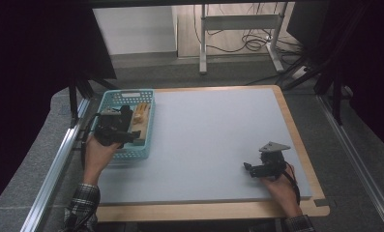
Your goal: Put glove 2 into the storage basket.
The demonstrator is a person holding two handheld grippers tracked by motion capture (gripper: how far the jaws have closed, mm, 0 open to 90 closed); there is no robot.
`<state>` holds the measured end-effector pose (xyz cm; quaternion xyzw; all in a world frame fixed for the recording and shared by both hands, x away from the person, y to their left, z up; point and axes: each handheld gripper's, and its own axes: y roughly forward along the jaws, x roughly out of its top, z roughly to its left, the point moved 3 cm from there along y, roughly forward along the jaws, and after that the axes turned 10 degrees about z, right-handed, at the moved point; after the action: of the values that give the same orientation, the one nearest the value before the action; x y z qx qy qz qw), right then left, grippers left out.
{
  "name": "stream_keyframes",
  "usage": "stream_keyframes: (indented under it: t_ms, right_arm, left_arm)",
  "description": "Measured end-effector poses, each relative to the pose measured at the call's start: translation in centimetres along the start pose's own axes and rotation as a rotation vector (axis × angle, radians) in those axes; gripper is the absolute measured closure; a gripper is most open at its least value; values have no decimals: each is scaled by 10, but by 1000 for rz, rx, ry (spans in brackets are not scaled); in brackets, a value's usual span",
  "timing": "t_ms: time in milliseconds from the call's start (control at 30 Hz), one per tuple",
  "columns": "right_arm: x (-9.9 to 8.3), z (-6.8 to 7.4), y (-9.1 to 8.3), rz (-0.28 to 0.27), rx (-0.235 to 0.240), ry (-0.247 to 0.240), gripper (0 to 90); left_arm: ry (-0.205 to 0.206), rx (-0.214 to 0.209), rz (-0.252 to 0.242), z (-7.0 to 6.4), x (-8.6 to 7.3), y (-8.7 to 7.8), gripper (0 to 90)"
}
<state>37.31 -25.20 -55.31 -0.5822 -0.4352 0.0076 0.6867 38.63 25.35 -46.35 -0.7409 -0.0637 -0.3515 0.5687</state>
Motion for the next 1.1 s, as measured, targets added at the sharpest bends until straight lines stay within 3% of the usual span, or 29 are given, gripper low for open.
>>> stream_keyframes:
  t_ms: [1100]
  right_arm:
    - [0,0,0,0,-1,-1,73]
  left_arm:
    - [91,-73,-46,-42,-3,16,9]
